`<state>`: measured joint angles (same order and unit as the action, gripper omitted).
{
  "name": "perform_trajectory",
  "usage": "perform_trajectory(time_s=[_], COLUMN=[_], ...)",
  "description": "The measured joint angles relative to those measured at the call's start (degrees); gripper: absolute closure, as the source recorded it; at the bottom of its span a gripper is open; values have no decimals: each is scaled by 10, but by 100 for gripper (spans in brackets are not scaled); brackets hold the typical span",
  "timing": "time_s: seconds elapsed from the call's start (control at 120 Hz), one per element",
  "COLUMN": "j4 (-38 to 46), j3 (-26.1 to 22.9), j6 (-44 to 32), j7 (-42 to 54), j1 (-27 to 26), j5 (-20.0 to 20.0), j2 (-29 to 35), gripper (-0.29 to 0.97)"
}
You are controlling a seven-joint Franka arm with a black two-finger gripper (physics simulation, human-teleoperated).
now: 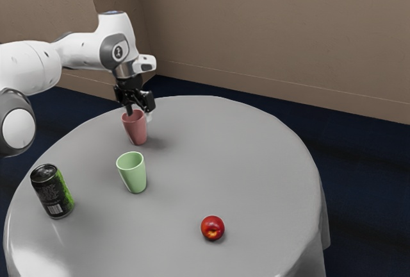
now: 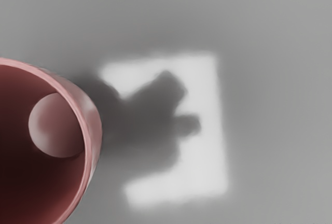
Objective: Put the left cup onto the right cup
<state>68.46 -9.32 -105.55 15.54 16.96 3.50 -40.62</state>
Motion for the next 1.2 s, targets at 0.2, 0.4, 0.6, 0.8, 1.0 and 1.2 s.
perform_trajectory(time_s=[0.2,0.4,0.6,0.8,1.0,1.2], j4=[-6,-7,-7,-7,-7,-7], j3=[-27,-51,-75,-83,-93,-99], j6=[-14,-28,-39,-46,-51,-53], j7=[17,30,40,47,53,56], j1=[17,34,52,60,65,69], j5=[23,51,74,85,96,103], j2=[-14,-24,-27,-33,-43,-51], gripper=[8,9,11,12,12,14])
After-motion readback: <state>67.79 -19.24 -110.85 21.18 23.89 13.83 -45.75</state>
